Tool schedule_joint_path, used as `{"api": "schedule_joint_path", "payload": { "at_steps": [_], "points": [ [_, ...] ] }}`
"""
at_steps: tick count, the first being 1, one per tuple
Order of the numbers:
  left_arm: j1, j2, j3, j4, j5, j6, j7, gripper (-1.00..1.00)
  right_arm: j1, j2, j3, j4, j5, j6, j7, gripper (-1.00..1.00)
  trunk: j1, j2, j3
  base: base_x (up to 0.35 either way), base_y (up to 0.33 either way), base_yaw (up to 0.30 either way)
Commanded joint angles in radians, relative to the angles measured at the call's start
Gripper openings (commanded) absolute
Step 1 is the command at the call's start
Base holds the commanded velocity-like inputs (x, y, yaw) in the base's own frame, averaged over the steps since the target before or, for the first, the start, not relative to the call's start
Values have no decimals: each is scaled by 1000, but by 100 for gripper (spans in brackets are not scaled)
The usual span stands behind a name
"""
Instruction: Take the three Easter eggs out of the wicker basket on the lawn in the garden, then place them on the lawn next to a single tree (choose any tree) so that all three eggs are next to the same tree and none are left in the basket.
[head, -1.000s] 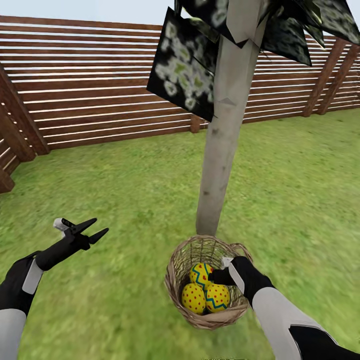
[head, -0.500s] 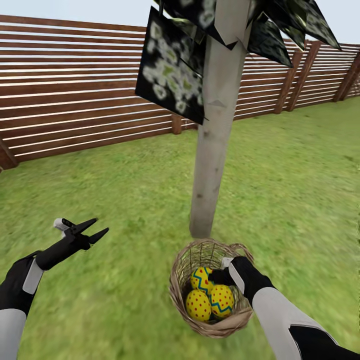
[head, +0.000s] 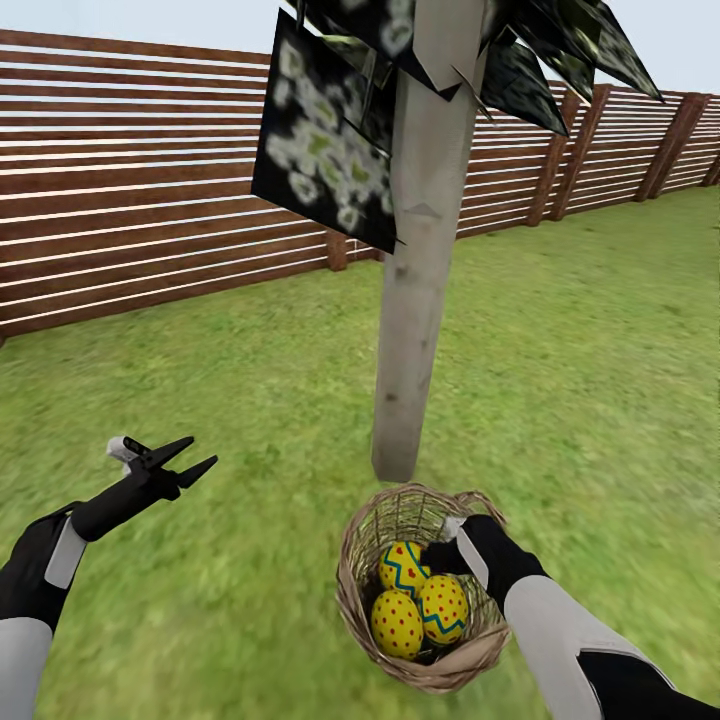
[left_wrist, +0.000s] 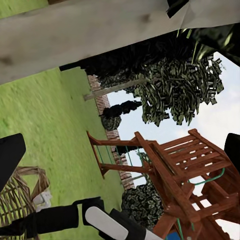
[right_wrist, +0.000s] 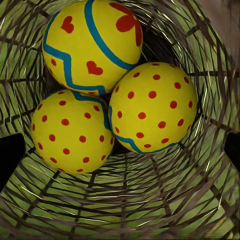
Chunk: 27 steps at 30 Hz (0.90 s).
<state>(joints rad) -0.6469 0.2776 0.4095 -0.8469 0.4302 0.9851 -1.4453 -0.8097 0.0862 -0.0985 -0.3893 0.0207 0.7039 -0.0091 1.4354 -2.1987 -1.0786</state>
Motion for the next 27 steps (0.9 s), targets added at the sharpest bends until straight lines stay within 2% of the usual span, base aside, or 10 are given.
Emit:
{"api": "schedule_joint_path", "payload": {
  "at_steps": [1, 4, 8, 20, 24, 27],
  "points": [
    [0, 0, 0, 0, 1, 10, -3, 100, 0, 1, -8, 1, -2, 6, -32, 100, 4, -7, -4, 0, 0, 0],
    [0, -1, 0, 0, 1, 10, -3, 100, 0, 0, -9, 4, -5, 7, -67, 100, 11, -21, -10, 0, 0, 0],
    [0, -2, 0, 0, 1, 11, -3, 100, 0, -4, -9, 5, 2, -1, -76, 100, 15, -28, -13, 0, 0, 0],
    [0, -4, -1, 0, 1, 10, -3, 100, 0, -6, -9, 4, 3, -4, -67, 100, 54, -98, -45, 0, 0, 0],
    [0, -5, 0, 0, 1, 10, -3, 100, 0, -6, -9, 4, 1, -4, -66, 100, 54, -98, -45, 0, 0, 0],
    [0, -5, -1, 0, 1, 10, -3, 100, 0, -6, -9, 4, 0, -3, -66, 100, 65, -119, -54, 0, 0, 0]
  ]
}}
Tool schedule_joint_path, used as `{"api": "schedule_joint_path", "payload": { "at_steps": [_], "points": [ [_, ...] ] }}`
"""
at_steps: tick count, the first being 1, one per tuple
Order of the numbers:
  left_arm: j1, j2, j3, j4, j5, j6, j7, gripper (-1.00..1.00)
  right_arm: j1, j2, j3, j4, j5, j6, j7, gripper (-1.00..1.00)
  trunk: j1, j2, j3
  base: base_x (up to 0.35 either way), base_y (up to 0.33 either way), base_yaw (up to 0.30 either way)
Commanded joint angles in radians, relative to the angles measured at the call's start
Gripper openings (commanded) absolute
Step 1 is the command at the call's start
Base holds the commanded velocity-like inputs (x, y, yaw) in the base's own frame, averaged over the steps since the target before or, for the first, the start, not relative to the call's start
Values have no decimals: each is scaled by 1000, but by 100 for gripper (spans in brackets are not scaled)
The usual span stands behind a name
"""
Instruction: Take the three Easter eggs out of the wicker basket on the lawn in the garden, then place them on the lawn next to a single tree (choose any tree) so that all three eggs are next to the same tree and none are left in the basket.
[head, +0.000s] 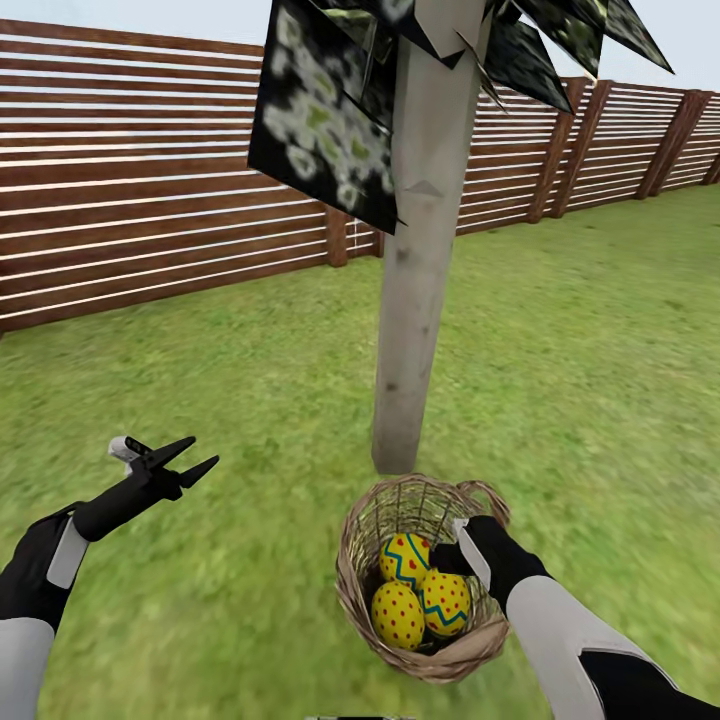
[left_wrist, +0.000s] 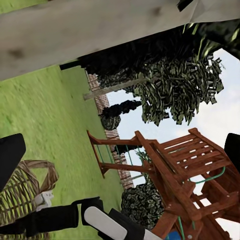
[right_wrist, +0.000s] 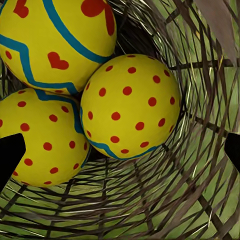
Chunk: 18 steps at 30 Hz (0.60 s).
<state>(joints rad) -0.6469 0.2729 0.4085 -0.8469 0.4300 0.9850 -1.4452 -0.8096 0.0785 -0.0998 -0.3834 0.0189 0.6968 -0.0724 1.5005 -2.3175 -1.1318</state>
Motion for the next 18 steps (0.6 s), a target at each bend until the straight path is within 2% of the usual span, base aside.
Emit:
{"api": "schedule_joint_path", "payload": {
  "at_steps": [1, 18],
  "points": [
    [0, 0, 0, 0, 1, 11, -3, 100, 0, 1, -8, -2, 1, 4, -4, 100, 0, -1, -1, 0, 0, 0],
    [0, 0, 0, -1, 1, 11, -3, 100, 0, -1, -5, -2, 3, 3, -4, 100, 38, -71, -32, 0, 0, 0]
  ]
}}
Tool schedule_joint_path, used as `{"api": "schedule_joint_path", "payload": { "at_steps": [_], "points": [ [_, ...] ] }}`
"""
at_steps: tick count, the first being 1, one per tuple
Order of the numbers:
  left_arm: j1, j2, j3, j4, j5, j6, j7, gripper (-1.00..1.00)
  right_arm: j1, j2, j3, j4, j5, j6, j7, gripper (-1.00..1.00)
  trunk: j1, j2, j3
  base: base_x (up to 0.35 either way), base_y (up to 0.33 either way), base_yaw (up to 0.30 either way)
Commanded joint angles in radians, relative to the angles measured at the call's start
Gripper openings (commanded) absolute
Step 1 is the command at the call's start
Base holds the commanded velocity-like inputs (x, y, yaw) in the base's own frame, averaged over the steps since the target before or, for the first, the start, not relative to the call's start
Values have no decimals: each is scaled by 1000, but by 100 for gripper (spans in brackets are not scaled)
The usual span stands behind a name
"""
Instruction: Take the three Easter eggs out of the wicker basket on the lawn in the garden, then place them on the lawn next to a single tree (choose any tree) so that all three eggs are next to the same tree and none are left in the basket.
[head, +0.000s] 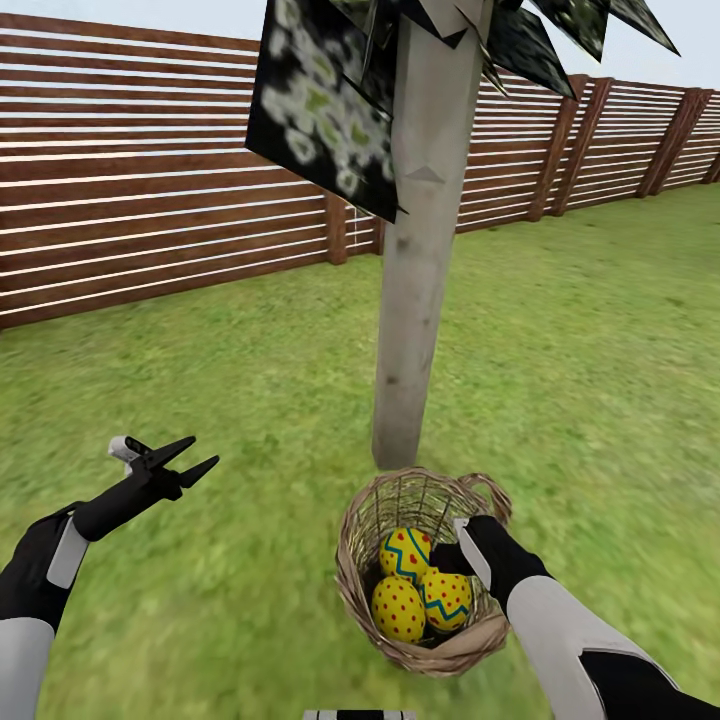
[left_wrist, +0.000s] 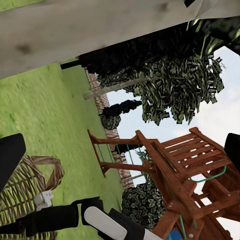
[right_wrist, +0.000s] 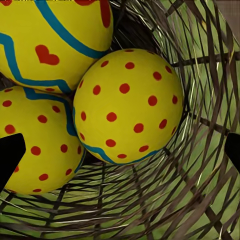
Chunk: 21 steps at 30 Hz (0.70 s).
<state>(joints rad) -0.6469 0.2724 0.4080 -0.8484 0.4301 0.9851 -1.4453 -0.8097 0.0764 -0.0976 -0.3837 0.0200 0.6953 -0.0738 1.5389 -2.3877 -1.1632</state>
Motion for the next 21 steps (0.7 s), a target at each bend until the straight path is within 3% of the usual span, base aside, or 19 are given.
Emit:
{"api": "schedule_joint_path", "payload": {
  "at_steps": [1, 7, 21],
  "points": [
    [0, 0, 0, 0, 1, 11, -3, 100, 0, 1, -8, -1, 2, 4, -3, 100, 0, 0, -1, 0, 0, 0],
    [0, 0, 0, 0, 1, 11, -3, 100, 0, 1, -7, -4, 8, 3, -3, 100, 0, 0, -1, 0, 0, 0],
    [0, 0, 1, 0, 1, 11, -3, 100, 0, 2, -7, -12, 9, 2, -3, 100, 42, -77, -35, 0, 0, 0]
  ]
}}
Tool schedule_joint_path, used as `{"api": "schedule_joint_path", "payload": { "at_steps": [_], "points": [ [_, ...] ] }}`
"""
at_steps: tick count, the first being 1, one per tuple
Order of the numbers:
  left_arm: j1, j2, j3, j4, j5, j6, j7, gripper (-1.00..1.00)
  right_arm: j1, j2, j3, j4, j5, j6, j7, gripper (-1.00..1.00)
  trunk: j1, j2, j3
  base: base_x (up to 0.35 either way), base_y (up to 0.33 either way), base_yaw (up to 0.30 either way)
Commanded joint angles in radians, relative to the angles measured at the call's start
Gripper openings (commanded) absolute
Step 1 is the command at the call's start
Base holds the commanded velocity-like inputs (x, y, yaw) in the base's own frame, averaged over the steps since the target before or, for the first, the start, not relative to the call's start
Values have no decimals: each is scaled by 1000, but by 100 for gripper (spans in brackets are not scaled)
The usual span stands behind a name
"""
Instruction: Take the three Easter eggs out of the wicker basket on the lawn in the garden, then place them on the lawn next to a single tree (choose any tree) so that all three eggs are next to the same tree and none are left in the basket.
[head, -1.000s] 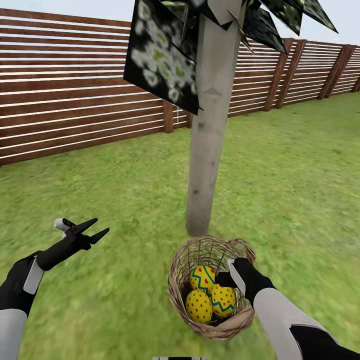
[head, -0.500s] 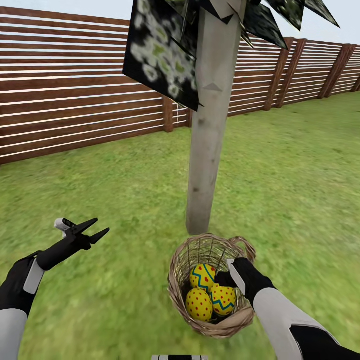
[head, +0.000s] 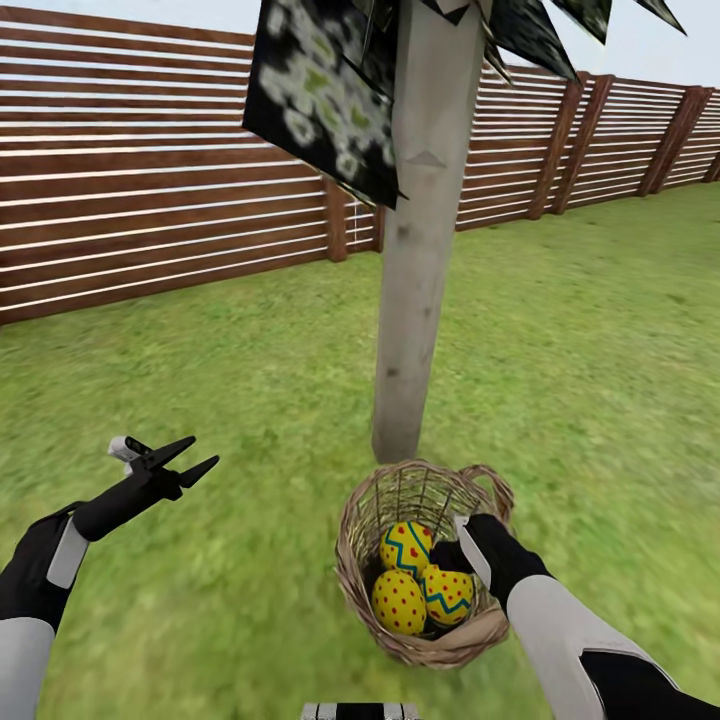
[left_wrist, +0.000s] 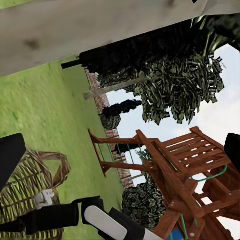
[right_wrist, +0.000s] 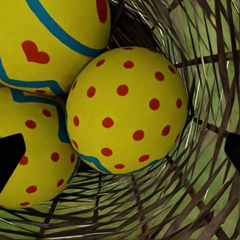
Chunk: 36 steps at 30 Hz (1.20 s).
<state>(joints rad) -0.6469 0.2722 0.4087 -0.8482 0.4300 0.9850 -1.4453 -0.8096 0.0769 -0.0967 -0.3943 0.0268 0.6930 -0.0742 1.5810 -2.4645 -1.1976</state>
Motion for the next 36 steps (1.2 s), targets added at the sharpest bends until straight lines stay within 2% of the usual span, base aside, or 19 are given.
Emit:
{"api": "schedule_joint_path", "payload": {
  "at_steps": [1, 5, 13, 24, 31, 36],
  "points": [
    [0, 0, 0, -1, 1, 11, -3, 100, 0, 1, -8, -2, 2, 4, -3, 100, 4, -8, -4, 0, 0, 0],
    [0, 0, -1, -2, 1, 11, -3, 100, 0, 1, -8, -3, 2, -4, -3, 100, 19, -36, -17, 0, 0, 0],
    [0, -1, -1, -1, 1, 11, -3, 100, 0, 3, -6, -3, 3, -6, -3, 100, 23, -37, -47, 0, 0, 0],
    [0, 0, -1, 0, 1, 11, -3, 100, 0, 3, -7, -6, 3, -7, -3, 100, 24, -38, -59, 0, 0, 0],
    [0, 0, -1, 0, 1, 11, -3, 100, 0, 3, -7, -5, 4, -58, -5, 100, 24, -38, -59, 0, 0, 0],
    [0, -1, -1, 1, 1, 11, -3, 100, 0, 2, -6, 0, 2, -60, -8, 100, 26, -39, -75, 0, 0, 0]
  ]
}}
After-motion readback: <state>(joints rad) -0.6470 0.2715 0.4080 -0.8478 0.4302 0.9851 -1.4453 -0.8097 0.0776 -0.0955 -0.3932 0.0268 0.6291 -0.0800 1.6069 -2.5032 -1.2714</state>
